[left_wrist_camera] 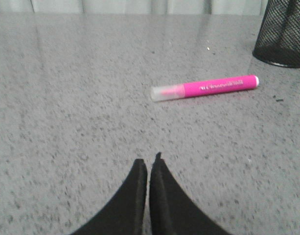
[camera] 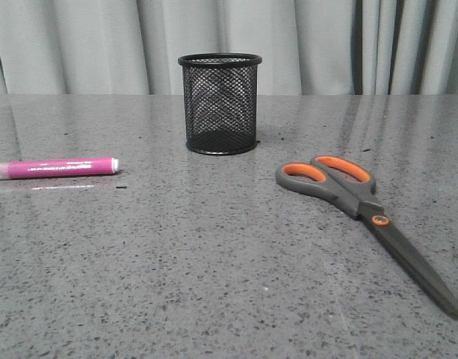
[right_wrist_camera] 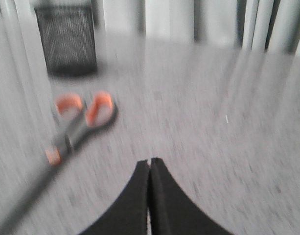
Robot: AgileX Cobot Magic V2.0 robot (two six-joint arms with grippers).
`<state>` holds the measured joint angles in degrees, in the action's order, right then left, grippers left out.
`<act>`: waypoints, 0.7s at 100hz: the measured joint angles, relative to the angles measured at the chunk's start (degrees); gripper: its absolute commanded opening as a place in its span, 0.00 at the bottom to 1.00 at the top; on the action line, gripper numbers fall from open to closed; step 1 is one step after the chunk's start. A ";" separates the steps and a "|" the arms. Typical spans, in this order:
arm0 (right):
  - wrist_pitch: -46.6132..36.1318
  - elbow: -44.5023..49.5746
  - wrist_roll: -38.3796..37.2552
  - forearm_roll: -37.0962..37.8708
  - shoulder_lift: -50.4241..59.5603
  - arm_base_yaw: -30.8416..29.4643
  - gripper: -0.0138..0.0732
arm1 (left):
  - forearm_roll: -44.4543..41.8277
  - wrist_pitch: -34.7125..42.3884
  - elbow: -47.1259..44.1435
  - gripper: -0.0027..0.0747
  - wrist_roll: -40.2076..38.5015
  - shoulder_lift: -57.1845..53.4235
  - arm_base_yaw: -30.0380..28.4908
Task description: Put pen and scissors into bin
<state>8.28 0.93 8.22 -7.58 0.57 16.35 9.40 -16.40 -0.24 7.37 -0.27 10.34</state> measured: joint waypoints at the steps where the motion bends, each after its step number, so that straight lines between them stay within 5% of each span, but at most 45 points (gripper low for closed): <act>1: -0.58 0.00 -0.11 -0.70 0.00 0.00 0.08 | 0.29 0.30 0.00 0.01 -0.31 0.00 0.00; 13: -9.69 0.00 -1.87 -16.68 0.00 0.00 0.08 | 15.52 4.98 0.00 0.01 -3.67 0.00 0.00; 34: -13.71 0.00 -2.57 -37.01 0.00 0.00 0.08 | 42.41 8.40 0.00 0.01 -5.04 0.00 0.00; 49: -13.98 0.00 -2.70 -40.51 0.00 0.00 0.08 | 54.25 10.32 0.00 0.01 -5.15 0.00 0.00; 70: -12.42 -0.51 -2.70 -40.76 0.00 0.00 0.09 | 56.91 10.43 0.00 0.01 -5.22 0.00 0.00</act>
<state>-4.14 0.42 5.53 -48.33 0.57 16.35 66.31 -5.96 -0.24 2.15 -0.27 10.34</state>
